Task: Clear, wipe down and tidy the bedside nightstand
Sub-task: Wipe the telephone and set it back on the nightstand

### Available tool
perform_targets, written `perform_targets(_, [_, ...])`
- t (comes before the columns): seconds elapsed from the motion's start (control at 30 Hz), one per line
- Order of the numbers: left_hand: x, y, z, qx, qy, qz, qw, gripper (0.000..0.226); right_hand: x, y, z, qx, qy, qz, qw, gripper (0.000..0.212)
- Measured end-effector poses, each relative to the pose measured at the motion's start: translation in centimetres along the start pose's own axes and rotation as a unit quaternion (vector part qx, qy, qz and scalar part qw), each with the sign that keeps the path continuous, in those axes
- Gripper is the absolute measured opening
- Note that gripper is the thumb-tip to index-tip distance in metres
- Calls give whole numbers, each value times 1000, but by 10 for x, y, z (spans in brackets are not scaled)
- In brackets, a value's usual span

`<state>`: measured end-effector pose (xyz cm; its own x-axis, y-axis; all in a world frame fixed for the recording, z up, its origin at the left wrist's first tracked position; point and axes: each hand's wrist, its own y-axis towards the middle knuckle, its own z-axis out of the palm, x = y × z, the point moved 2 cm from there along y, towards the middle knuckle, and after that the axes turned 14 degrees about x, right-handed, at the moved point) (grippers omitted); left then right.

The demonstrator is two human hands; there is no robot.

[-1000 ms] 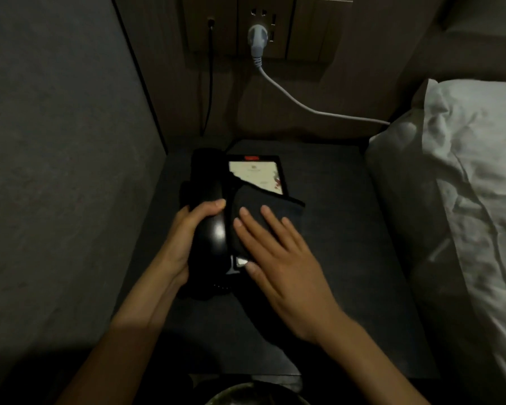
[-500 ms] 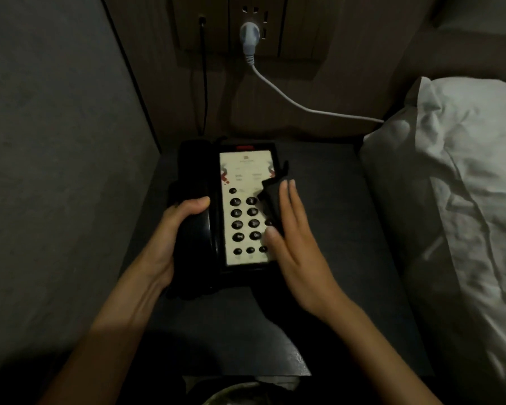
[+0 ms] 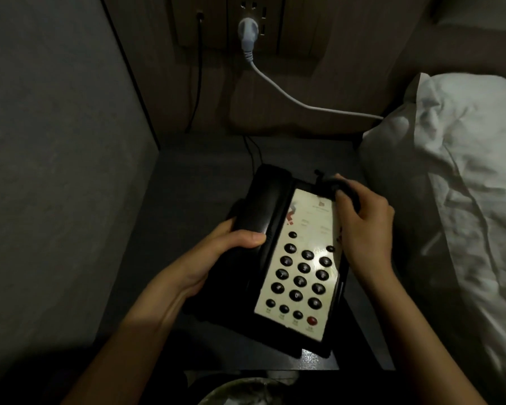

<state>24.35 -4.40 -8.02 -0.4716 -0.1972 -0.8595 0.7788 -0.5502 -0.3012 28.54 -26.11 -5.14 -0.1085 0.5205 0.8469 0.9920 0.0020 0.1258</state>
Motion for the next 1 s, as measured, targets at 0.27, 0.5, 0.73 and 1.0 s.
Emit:
perform_targets(0.27, [4, 6, 11, 28, 51, -8, 998, 53, 25, -8, 18, 69, 76, -40, 994, 24])
perform_targets(0.5, [4, 8, 7, -62, 1, 53, 997, 70, 47, -17, 50, 218, 72, -122, 966, 38])
perform_targets(0.73, [-7, 4, -2, -45, -151, 139, 978, 62, 64, -37, 67, 291, 24, -204, 934, 42])
perform_targets(1.0, [-13, -2, -23, -94, -212, 90, 969, 55, 71, -50, 79, 329, -1, -244, 912, 31])
